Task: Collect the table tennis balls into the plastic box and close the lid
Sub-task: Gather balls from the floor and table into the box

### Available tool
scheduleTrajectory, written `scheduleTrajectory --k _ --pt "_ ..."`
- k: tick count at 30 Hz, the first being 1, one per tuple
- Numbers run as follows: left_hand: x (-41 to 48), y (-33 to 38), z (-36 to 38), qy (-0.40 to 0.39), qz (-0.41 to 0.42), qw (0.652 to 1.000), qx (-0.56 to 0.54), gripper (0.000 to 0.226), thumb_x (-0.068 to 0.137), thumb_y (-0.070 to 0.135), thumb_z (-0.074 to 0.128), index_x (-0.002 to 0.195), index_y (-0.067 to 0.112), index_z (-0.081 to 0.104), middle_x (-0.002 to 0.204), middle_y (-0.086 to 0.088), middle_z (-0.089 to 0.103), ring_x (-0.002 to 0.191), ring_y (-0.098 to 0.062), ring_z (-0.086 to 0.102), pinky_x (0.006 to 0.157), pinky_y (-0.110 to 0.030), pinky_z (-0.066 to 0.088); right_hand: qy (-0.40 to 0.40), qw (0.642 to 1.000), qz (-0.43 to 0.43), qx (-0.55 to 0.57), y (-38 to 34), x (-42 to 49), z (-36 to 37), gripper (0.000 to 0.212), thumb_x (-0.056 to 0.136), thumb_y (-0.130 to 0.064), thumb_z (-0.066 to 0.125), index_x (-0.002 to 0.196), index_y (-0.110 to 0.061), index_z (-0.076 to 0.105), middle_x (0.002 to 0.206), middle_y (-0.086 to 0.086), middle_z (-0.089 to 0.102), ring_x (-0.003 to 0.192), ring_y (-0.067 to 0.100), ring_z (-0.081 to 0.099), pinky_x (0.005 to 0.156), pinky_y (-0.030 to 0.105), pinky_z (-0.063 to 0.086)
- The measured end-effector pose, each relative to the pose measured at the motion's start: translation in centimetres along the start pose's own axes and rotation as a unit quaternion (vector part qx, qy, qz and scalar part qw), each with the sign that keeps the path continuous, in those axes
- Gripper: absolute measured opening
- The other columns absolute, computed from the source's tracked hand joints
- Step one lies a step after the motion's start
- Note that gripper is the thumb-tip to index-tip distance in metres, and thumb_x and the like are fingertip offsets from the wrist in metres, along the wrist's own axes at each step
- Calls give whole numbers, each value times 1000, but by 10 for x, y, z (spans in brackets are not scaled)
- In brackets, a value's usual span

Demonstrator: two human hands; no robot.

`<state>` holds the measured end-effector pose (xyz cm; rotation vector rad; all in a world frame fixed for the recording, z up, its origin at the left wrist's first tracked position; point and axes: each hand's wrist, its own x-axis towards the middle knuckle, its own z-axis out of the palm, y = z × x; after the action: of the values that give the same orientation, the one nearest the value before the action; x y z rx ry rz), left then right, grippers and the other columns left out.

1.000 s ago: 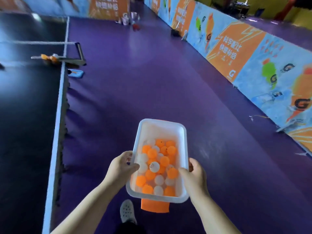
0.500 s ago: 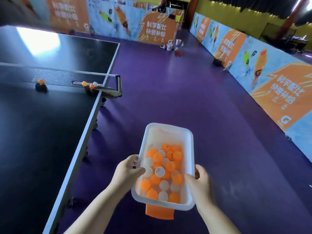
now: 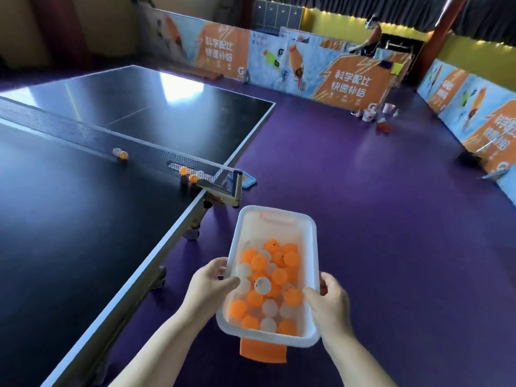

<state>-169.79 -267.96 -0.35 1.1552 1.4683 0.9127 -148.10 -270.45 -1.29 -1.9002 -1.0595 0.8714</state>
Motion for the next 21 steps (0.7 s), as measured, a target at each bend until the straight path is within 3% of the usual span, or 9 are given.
scheduleTrajectory --k 2,7,11,15,18,21 --pt "32 20 17 19 4 1000 -22 34 79 11 67 86 42 58 94 7 68 76 -8 70 56 -19 55 -16 1000 -22 -8 -17 52 -6 24 83 -12 58 106 -17 60 90 -6 67 82 10 64 69 32 57" --pt "115 52 46 69 -3 996 -51 29 82 15 67 89 42 59 95 6 69 77 -10 71 65 -28 59 -50 997 -53 -16 -51 164 -3 36 83 -12 58 118 -13 58 99 -3 68 89 13 64 78 35 57" --pt "201 76 61 87 10 994 -65 32 83 14 67 85 44 57 92 10 67 78 -9 69 62 -25 57 -57 996 -64 -8 -72 252 15 36 82 -13 59 118 -13 59 97 -2 68 87 13 65 73 31 57" --pt "303 101 70 78 14 994 -69 25 81 18 68 87 42 63 95 5 71 81 -14 71 73 -40 60 -38 997 -71 0 -101 343 32 27 83 -10 58 110 -16 61 91 -4 68 81 9 64 60 19 48" --pt "384 128 73 69 19 996 -62 21 82 18 67 91 37 65 94 3 72 79 -13 71 73 -39 60 -27 997 -68 9 -136 411 45 21 83 -7 57 89 -27 60 85 -5 67 78 13 64 62 25 52" --pt "452 150 72 63 14 996 -64 21 84 18 66 101 31 62 98 3 70 79 -12 71 67 -31 59 -24 998 -59 3 -163 471 64 22 82 -11 59 102 -19 62 88 -2 68 81 17 65 71 35 57"
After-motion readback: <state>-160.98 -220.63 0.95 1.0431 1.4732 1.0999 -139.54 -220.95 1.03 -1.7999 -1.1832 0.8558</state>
